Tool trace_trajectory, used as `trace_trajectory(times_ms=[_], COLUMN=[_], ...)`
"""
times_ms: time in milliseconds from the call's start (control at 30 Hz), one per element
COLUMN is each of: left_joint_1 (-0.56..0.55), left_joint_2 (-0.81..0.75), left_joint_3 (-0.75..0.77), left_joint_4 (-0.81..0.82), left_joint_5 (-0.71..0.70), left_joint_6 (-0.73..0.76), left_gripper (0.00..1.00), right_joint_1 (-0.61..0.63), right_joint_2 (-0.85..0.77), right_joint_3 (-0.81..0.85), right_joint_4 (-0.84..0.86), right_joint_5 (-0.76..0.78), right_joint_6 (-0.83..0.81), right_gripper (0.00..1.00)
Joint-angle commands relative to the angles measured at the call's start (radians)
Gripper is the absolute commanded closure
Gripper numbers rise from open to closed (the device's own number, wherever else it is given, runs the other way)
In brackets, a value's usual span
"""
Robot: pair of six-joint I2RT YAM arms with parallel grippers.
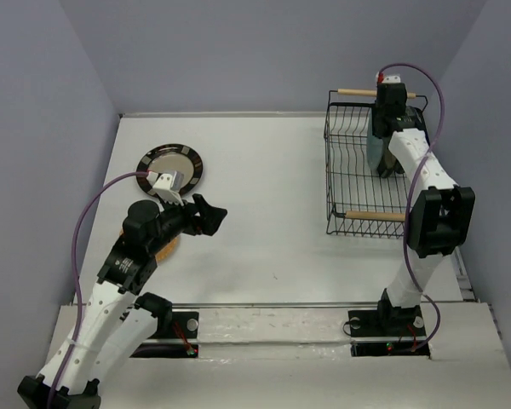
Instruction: Load the plates into the dish rack
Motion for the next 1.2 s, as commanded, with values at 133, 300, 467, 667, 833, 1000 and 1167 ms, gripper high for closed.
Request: trace_trajectory(times_ms=[133, 300, 467, 667, 833, 1000, 1167], left_joint_1=[-0.007, -0.007, -0.005, -0.005, -0.004, 0.004, 0.011], left_joint_2=[0.000, 0.005, 0.009, 0.014, 0.016, 0.017, 0.020], left_joint_3=[-0.004, -0.002, -0.002, -0.002, -0.004, -0.004, -0.006], left_joint_4=[0.018, 0.016, 0.018, 0.018, 0.018, 0.019, 0.021], left_joint_5=[-0.005, -0.010, -0.010, -0.010, -0.010, -0.008, -0.004], left_joint_6=[0.019, 0.019, 0.019, 0.019, 0.017, 0.017, 0.016], left_gripper=[0.01, 0.01, 0.01, 0.01, 0.01, 0.01, 0.01], right_joint_1=[-0.005, -0.005, -0.005, -0.005, -0.005, -0.005, -0.005], right_joint_2=[-0.004, 0.016, 0.020, 0.016, 0.019, 0.008, -0.023], right_joint_3=[0.009, -0.008, -0.033, -0.067, -0.062, -0.042, -0.041], right_joint_4=[0.169, 0.183, 0.209, 0.239, 0.239, 0.238, 0.233], right_joint_5=[0.018, 0.005, 0.002, 0.007, 0.016, 0.031, 0.024], right_joint_6=[0.052, 0.057, 0.044, 0.021, 0.029, 0.046, 0.064], right_gripper=[0.93, 0.93, 0.93, 0.93, 0.74, 0.54, 0.37])
